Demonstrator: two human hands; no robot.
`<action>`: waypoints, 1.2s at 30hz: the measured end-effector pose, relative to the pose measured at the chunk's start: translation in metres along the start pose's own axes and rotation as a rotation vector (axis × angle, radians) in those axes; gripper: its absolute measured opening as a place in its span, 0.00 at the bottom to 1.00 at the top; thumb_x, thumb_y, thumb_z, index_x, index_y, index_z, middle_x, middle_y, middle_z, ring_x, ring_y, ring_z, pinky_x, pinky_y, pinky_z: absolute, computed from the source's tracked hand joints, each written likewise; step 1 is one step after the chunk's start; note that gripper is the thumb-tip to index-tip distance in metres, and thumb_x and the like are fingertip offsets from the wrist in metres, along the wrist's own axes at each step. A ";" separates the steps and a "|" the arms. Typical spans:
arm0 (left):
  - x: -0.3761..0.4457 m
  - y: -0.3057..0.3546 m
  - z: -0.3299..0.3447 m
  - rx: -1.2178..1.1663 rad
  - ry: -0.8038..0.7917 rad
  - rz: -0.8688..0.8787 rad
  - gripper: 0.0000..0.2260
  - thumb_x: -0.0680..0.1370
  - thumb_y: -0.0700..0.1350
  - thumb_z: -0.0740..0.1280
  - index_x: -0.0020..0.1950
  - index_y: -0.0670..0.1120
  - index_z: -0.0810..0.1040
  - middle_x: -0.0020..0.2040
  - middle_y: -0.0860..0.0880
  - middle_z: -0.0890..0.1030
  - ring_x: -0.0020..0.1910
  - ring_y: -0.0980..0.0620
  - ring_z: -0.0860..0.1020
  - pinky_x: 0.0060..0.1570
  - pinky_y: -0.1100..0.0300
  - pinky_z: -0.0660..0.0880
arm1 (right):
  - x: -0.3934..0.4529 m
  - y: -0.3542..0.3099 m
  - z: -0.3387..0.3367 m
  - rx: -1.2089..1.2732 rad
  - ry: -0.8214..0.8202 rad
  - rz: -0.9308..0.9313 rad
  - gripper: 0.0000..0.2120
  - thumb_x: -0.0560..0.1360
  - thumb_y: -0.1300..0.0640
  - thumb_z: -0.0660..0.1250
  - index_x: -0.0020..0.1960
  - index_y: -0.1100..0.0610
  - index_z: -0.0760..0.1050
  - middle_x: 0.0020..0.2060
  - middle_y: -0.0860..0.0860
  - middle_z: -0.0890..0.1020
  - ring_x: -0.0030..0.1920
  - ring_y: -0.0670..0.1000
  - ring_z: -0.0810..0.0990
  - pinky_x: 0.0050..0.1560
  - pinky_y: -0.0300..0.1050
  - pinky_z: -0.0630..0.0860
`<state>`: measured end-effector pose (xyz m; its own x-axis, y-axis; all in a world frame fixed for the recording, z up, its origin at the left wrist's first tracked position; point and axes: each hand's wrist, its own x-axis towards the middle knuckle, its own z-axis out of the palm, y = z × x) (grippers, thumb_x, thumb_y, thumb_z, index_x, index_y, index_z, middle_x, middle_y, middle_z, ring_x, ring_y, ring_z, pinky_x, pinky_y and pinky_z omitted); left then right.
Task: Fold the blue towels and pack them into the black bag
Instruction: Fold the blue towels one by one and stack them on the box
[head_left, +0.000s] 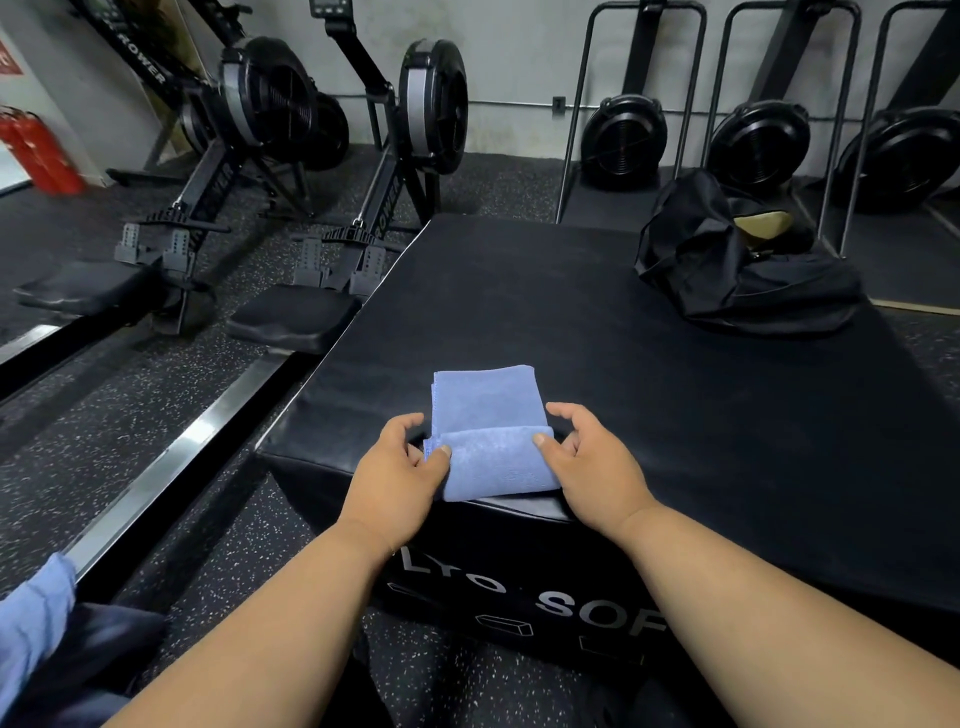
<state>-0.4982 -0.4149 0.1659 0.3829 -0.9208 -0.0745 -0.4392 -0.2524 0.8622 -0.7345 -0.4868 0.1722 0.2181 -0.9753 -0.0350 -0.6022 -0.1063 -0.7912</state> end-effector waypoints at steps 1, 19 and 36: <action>0.000 0.000 0.000 0.011 0.025 -0.016 0.22 0.79 0.54 0.71 0.71 0.56 0.70 0.36 0.54 0.79 0.40 0.57 0.81 0.44 0.61 0.75 | 0.000 0.000 0.001 -0.020 0.012 0.005 0.14 0.81 0.42 0.65 0.66 0.36 0.71 0.30 0.43 0.76 0.37 0.44 0.78 0.41 0.46 0.74; -0.002 -0.003 -0.011 0.461 -0.182 0.461 0.35 0.75 0.47 0.73 0.81 0.59 0.66 0.68 0.58 0.78 0.66 0.54 0.73 0.68 0.60 0.70 | -0.017 0.014 0.002 -0.312 -0.099 -0.364 0.42 0.75 0.41 0.73 0.83 0.39 0.57 0.74 0.40 0.72 0.70 0.48 0.70 0.75 0.47 0.62; -0.001 0.020 -0.018 0.108 -0.206 0.047 0.33 0.81 0.57 0.69 0.83 0.57 0.60 0.52 0.53 0.83 0.53 0.59 0.81 0.54 0.68 0.73 | -0.011 -0.003 -0.009 0.213 -0.021 0.033 0.24 0.79 0.53 0.70 0.73 0.45 0.70 0.32 0.49 0.72 0.34 0.47 0.74 0.50 0.54 0.79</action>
<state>-0.4924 -0.4141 0.1922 0.1908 -0.9707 -0.1458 -0.5408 -0.2279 0.8096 -0.7425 -0.4772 0.1806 0.2184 -0.9731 -0.0738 -0.4340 -0.0291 -0.9004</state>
